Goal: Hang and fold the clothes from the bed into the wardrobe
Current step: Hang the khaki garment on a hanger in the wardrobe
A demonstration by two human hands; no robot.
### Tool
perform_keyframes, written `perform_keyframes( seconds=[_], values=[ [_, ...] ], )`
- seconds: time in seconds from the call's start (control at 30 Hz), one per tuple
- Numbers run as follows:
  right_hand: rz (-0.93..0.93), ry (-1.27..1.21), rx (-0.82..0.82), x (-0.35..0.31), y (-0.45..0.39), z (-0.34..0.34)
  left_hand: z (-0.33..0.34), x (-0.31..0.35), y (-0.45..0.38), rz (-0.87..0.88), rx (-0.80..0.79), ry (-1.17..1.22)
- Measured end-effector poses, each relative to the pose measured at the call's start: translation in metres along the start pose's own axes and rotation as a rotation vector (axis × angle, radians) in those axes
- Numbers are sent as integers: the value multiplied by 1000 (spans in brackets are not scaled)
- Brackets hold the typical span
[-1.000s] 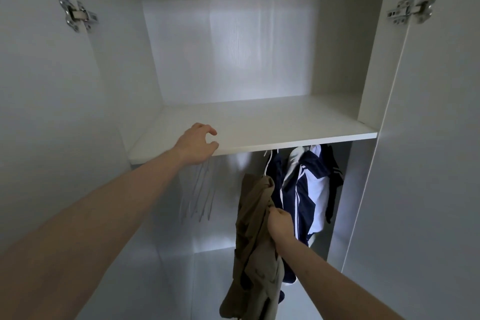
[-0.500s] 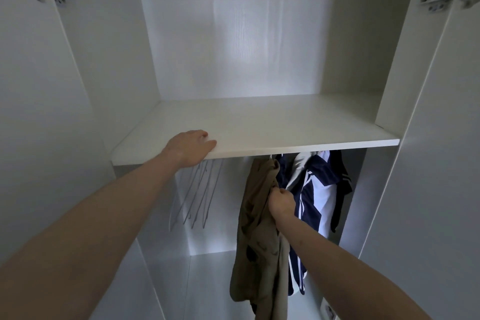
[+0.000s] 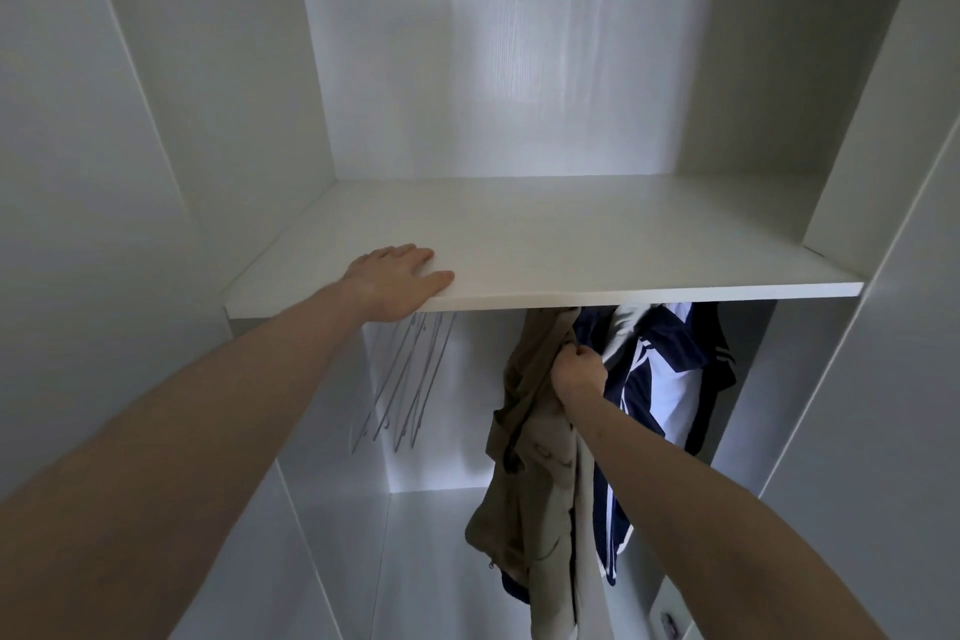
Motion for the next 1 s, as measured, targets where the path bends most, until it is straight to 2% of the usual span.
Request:
perform_keyframes(
  seconds=[0.17,0.3,0.6,0.87,0.93,1.0],
  values=[
    [-21,154,-13,3,-18,0,0,0,2,-12,2,-9],
    [34,293,-81,21,-28,6,-1,2,2,-5,13,-21],
    [21,437,-155,25,-45,12,-4,4,5,-5,37,-15],
    [-47,453,-135,35,-45,14,-6,4,7,-6,57,-2],
    [-106,449,-90,33,-35,15,-7,4,8,-2,65,2],
    [-207,457,24,23,-20,11,-7,4,8,-1,71,6]
  ],
)
Point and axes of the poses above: each hand's wrist, its own y-axis away from the middle knuckle, its own z-axis out of the palm, x = y × z, the point moved 10 cm from there along -y, towards the middle knuckle, and after that the axes turned 3 degrees about x, right-handed, at the moved point
